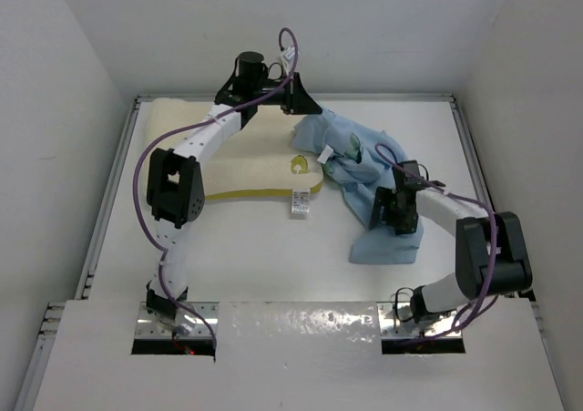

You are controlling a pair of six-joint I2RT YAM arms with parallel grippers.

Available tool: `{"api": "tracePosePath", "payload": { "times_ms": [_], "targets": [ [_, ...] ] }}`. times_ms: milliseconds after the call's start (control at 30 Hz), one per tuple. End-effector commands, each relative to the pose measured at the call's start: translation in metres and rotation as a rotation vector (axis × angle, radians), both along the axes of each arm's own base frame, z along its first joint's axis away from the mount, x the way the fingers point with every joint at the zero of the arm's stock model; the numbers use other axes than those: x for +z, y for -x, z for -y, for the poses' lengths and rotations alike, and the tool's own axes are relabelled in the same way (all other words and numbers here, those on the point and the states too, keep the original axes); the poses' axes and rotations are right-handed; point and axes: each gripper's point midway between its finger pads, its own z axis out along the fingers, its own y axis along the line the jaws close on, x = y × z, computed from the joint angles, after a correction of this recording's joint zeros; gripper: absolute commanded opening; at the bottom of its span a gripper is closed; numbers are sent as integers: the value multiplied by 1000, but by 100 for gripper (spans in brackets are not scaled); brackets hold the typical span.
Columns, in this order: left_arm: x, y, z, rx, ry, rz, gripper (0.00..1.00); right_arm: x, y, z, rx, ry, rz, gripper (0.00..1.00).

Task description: Put the pillow into the pillowcase

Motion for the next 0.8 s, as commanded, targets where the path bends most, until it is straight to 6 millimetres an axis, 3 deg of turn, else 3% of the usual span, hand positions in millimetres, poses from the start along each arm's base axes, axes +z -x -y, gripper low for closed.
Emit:
{"api": "tracePosePath", "payload": {
  "times_ms": [0,67,100,233,267,333,367,400,433,467,500,533,633,700,733,767],
  "targets": [
    [27,-7,-7,19,3,110,0,-12,-9,17,-132,72,1,64],
    [30,-13,-17,43,-5,120,0,-9,-12,38,-211,140,16,15],
    [31,-16,-22,49,-20,154,0,-6,-16,47,-242,154,29,0],
    [11,-19,-36,81,-159,225,0,27,-56,110,-395,178,152,0],
    [6,-20,-39,111,-192,224,0,58,-84,141,-443,233,224,0],
    [-28,-11,-41,112,-232,133,0,80,-106,166,-431,313,219,0],
    [-35,0,-36,72,-215,103,0,105,-145,183,-389,355,258,0],
    [-57,13,-31,44,-207,32,0,114,-160,185,-353,356,257,0],
    [-65,20,-29,24,-199,-3,0,118,-162,182,-305,343,192,0],
    [-77,35,-21,-20,-187,-42,0,139,-196,187,-276,339,227,41],
    [-80,41,-16,-36,-175,-74,0,141,-203,178,-239,286,217,71],
    [-84,47,-13,-49,-171,-92,0,144,-200,171,-204,261,182,95],
    [-88,53,-8,-61,-153,-112,0,159,-207,147,-132,213,236,99],
    [-89,49,-7,-48,-158,-100,0,165,-196,115,-3,235,278,99],
    [-91,47,-7,-43,-165,-97,0,154,-193,86,113,272,293,99],
    [-91,45,-7,-44,-168,-88,0,155,-189,71,177,289,318,99]
  ]
}}
